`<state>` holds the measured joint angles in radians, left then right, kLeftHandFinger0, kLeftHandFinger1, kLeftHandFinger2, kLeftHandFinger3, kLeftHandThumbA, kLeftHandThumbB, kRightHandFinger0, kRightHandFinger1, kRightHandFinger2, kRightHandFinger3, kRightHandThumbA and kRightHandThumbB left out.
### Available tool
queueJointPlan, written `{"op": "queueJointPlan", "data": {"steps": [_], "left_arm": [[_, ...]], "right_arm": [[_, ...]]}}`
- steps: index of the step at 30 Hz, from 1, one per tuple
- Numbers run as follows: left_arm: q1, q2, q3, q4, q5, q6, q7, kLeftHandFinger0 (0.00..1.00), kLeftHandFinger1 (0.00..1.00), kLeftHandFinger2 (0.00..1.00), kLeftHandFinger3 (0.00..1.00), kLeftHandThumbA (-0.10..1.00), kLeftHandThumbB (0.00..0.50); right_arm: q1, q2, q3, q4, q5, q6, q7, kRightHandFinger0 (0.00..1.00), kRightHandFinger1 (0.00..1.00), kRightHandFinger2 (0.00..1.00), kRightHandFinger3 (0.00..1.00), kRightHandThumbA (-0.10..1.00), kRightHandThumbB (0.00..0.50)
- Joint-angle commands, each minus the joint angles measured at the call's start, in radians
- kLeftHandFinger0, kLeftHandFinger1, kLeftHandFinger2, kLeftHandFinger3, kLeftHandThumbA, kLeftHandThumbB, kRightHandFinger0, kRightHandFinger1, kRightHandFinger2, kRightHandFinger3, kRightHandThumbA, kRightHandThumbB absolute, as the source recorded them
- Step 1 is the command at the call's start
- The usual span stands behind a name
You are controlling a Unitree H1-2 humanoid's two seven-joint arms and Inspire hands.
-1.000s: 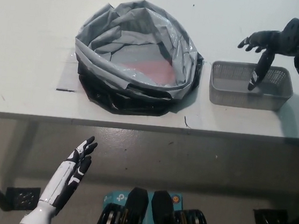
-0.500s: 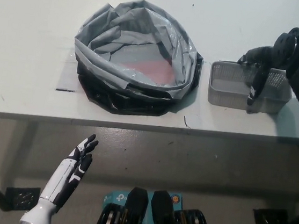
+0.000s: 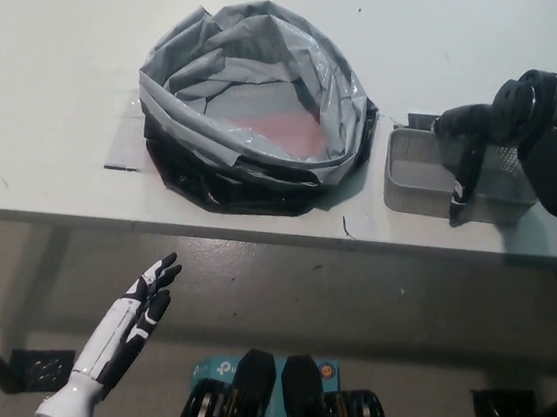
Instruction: Use the right hand to pick up a small rectangular container and put it into a plastic bag and lift the bag
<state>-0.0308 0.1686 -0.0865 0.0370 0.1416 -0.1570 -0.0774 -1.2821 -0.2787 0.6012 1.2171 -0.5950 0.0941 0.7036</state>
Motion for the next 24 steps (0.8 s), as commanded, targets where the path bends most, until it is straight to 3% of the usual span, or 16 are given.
{"op": "queueJointPlan", "data": {"steps": [1,2,3,4,5,6,7,8,10,11,12,15,17,20,24], "left_arm": [[0.009,0.017,0.004,-0.032,0.006,-0.017,-0.006,1.00,1.00,1.00,1.00,1.00,0.269],[0.011,0.018,0.004,-0.034,0.006,-0.017,-0.007,1.00,1.00,1.00,1.00,1.00,0.259],[0.013,0.019,0.004,-0.036,0.007,-0.016,-0.008,1.00,1.00,1.00,1.00,1.00,0.259],[0.011,0.019,0.004,-0.036,0.005,-0.014,-0.009,1.00,1.00,1.00,1.00,1.00,0.257],[0.007,0.019,0.005,-0.033,0.004,-0.015,-0.009,1.00,1.00,1.00,1.00,1.00,0.248],[0.007,0.020,0.005,-0.033,0.004,-0.014,-0.009,1.00,1.00,1.00,1.00,1.00,0.229],[0.003,0.021,0.007,-0.031,0.001,-0.011,-0.010,1.00,1.00,1.00,1.00,1.00,0.232],[0.001,0.022,0.007,-0.030,0.000,-0.010,-0.010,1.00,1.00,1.00,1.00,1.00,0.232],[-0.010,0.025,0.012,-0.029,-0.006,-0.005,-0.013,1.00,1.00,1.00,1.00,1.00,0.255],[-0.010,0.027,0.014,-0.031,-0.005,-0.005,-0.011,1.00,1.00,1.00,1.00,1.00,0.258],[-0.006,0.028,0.015,-0.032,0.000,-0.011,-0.007,1.00,1.00,1.00,1.00,1.00,0.255],[-0.001,0.028,0.013,-0.033,0.005,-0.015,-0.005,1.00,1.00,1.00,1.00,1.00,0.272],[-0.003,0.030,0.013,-0.030,0.007,-0.019,-0.005,1.00,1.00,1.00,1.00,1.00,0.270],[-0.012,0.033,0.015,-0.023,0.003,-0.015,-0.008,1.00,1.00,1.00,1.00,1.00,0.260],[-0.007,0.032,0.013,-0.025,0.002,-0.015,-0.010,1.00,1.00,1.00,1.00,1.00,0.268]], "right_arm": [[0.003,0.031,0.018,0.032,-0.023,-0.041,-0.076,1.00,1.00,1.00,1.00,1.00,0.383],[0.015,0.037,0.004,0.035,-0.021,-0.042,-0.171,0.64,0.65,0.72,1.00,0.49,0.296],[0.021,0.039,-0.004,0.034,-0.018,-0.041,-0.207,0.64,0.65,0.72,1.00,0.49,0.296],[0.037,0.034,-0.023,0.014,-0.012,-0.046,-0.289,0.58,0.73,0.80,0.88,0.17,0.292],[0.042,0.029,-0.024,0.005,-0.016,-0.056,-0.325,0.52,0.71,0.74,0.66,-0.04,0.283],[0.056,0.021,-0.021,-0.011,-0.028,-0.083,-0.392,0.32,0.49,0.53,0.47,-0.09,0.241],[0.067,0.012,-0.032,-0.015,-0.029,-0.118,-0.479,0.07,0.26,0.39,0.37,-0.10,0.172],[0.070,0.010,-0.040,-0.013,-0.024,-0.128,-0.505,0.07,0.26,0.39,0.37,-0.10,0.172],[0.061,0.008,-0.056,-0.002,-0.013,-0.147,-0.556,0.05,0.33,0.61,0.55,-0.10,0.176],[0.058,0.007,-0.058,-0.001,-0.013,-0.156,-0.574,0.03,0.41,0.73,0.66,-0.10,0.163],[0.057,0.007,-0.073,-0.005,-0.002,-0.150,-0.583,0.08,0.52,0.88,0.81,-0.10,0.161],[0.056,-0.005,-0.099,-0.011,0.017,-0.172,-0.599,0.10,0.61,0.93,0.96,-0.10,0.178],[0.050,-0.009,-0.109,-0.003,0.021,-0.184,-0.612,0.12,0.63,0.95,0.97,-0.10,0.178],[0.036,-0.025,-0.139,0.001,0.037,-0.207,-0.645,0.03,0.55,0.87,0.92,-0.10,0.171],[0.031,-0.042,-0.192,-0.008,0.068,-0.233,-0.663,0.02,0.50,0.85,0.89,-0.10,0.167]]}}
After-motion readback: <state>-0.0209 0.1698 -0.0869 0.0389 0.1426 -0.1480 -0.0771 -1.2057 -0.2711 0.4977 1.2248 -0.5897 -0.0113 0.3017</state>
